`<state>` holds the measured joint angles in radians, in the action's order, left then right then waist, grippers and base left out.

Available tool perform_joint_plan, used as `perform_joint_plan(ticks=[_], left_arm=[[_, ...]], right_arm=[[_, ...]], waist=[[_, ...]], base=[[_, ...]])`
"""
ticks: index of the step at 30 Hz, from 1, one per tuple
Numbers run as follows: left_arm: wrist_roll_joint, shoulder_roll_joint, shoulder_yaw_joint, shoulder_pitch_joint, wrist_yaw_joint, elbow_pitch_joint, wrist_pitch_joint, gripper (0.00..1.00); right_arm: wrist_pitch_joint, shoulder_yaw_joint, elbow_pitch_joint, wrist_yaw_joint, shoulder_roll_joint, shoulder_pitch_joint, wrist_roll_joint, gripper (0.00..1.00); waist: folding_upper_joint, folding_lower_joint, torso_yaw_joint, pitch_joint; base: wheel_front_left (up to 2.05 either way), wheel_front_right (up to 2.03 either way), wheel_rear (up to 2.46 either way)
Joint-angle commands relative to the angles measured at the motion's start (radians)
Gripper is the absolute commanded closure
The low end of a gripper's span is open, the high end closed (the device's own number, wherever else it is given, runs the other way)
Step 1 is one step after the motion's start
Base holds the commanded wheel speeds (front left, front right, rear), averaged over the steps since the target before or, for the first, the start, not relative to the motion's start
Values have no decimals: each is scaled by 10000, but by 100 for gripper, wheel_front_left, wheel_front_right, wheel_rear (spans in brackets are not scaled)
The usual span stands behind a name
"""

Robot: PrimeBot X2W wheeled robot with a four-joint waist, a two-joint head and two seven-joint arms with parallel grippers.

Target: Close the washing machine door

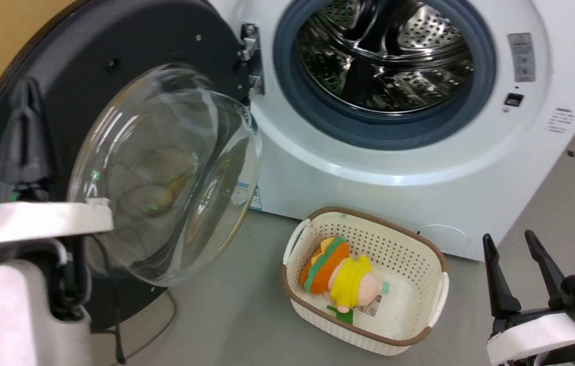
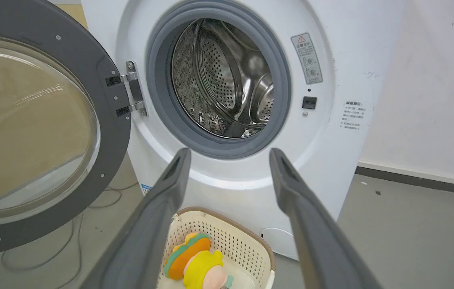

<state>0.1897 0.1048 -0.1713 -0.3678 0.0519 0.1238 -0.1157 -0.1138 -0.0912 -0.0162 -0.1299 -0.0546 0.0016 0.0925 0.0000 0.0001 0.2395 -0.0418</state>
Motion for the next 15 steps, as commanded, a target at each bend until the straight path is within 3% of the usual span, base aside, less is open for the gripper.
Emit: perform_joint_plan(ticks=[1,15], left_arm=[[125,89,-128,-303,62,26,-77,100],[2216,932,-1960,-1185,68,-471,275,100]], right_arm=[[-97,-39,-63,-4,20,-111,92,0],[-389,-105,-32,-5,25,-262,194,0]], waist=[[0,-1,127,-18],[0,-1,814,-276]], base=[[0,0,0],[0,0,0]])
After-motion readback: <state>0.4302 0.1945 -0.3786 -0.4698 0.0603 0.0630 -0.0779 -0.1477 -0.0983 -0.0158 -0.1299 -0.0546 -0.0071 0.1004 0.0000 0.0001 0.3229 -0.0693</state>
